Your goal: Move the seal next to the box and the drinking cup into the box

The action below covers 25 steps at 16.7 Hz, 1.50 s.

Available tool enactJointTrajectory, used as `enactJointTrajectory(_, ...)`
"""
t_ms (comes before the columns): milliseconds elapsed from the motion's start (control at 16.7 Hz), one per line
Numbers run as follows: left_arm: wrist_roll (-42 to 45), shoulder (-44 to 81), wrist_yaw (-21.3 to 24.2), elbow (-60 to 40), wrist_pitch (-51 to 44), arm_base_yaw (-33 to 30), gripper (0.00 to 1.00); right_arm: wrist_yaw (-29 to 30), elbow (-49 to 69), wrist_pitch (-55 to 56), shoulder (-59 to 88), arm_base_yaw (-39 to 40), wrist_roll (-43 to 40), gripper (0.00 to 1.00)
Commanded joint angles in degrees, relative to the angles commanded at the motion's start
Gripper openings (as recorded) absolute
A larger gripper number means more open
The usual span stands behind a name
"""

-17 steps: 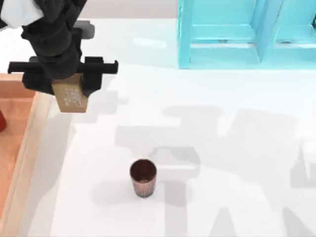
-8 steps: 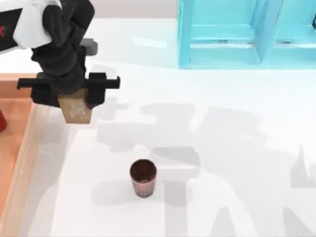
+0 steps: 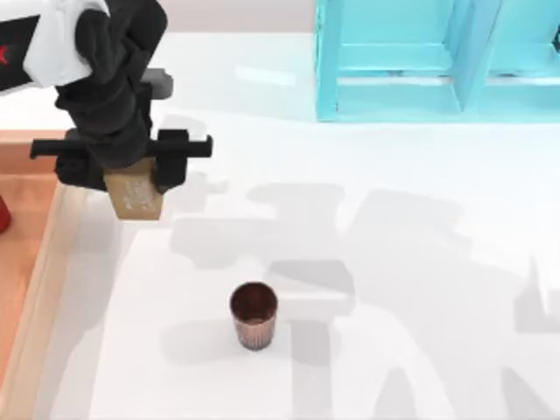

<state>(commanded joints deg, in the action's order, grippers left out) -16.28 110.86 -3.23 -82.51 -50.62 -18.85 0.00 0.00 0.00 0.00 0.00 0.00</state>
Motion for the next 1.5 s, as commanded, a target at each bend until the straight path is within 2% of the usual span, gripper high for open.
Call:
enactJointTrajectory(360, 0.0, 0.0, 0.0, 0.0, 0.0, 0.0, 0.98, 0.0, 0.0, 0.0, 0.0, 0.0, 0.0, 1.0)
enactJointTrajectory(420, 0.0, 0.0, 0.0, 0.0, 0.0, 0.0, 1.0, 0.0, 0.0, 0.0, 0.0, 0.0, 0.0, 1.0)
enactJointTrajectory(1020, 0.16, -0.02, 0.04, -0.9, -0.9, -0.35, 1.0, 0.0, 0.0, 0.0, 0.0, 0.0, 0.0, 1.0)
enactJointTrajectory(1500, -0.1, -0.76, -0.12, -17.11, -18.37, -0.45, 1.0, 0.0, 0.0, 0.0, 0.0, 0.0, 0.0, 1.0)
